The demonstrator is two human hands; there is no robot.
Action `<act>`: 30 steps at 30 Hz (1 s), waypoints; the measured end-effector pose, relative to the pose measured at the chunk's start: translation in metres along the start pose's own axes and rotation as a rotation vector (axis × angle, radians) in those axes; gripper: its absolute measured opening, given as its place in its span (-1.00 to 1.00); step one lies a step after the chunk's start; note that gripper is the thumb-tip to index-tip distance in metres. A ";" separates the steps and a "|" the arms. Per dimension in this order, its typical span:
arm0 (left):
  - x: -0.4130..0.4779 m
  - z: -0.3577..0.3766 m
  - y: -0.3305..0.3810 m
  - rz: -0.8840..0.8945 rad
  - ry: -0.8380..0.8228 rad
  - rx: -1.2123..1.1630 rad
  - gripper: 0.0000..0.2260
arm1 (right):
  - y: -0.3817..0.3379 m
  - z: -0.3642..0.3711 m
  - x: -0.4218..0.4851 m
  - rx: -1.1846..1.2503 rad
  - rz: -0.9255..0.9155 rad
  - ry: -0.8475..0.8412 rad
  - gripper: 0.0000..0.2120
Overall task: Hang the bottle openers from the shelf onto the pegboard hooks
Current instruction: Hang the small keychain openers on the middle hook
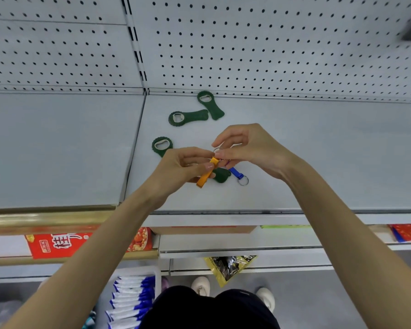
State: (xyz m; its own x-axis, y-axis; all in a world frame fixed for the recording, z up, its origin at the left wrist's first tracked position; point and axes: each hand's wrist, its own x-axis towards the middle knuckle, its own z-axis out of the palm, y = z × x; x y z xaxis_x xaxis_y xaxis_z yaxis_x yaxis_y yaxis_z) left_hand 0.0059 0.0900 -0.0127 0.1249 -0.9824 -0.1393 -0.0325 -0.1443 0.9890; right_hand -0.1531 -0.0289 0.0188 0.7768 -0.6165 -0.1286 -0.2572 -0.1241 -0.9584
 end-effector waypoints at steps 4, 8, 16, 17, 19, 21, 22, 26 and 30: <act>0.003 0.001 -0.002 0.009 0.049 0.005 -0.86 | 0.003 0.001 -0.003 0.027 0.017 -0.009 -0.87; 0.004 0.000 -0.005 0.003 0.042 0.037 -0.86 | 0.006 0.001 -0.004 0.040 0.032 0.007 -0.89; 0.006 -0.004 -0.012 -0.053 0.080 -0.038 -0.91 | 0.022 -0.010 0.007 -0.082 0.075 0.136 -0.93; 0.006 -0.006 -0.014 -0.057 0.096 -0.055 -0.91 | 0.027 -0.013 0.008 -0.129 0.087 0.154 -0.93; 0.007 -0.010 -0.018 -0.073 0.116 -0.077 -0.90 | 0.038 -0.019 0.008 -0.249 0.118 0.165 -0.92; 0.009 -0.013 -0.023 -0.091 0.125 -0.093 -0.89 | 0.049 -0.022 0.008 -0.317 0.154 0.164 -0.90; 0.010 -0.014 -0.024 -0.100 0.129 -0.101 -0.87 | 0.053 -0.022 0.009 -0.324 0.168 0.163 -0.89; 0.014 -0.016 -0.028 -0.134 0.136 -0.134 -0.84 | 0.062 -0.022 0.013 -0.327 0.182 0.150 -0.83; 0.017 -0.017 -0.031 -0.158 0.137 -0.170 -0.84 | 0.063 -0.020 0.021 -0.335 0.163 0.105 -0.79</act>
State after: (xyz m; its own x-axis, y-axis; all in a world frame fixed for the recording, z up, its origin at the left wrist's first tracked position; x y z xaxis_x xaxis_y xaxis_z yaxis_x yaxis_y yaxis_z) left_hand 0.0262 0.0795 -0.0446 0.2486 -0.9223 -0.2961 0.1636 -0.2613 0.9513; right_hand -0.1651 -0.0654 -0.0393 0.6515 -0.7233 -0.2288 -0.5596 -0.2545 -0.7887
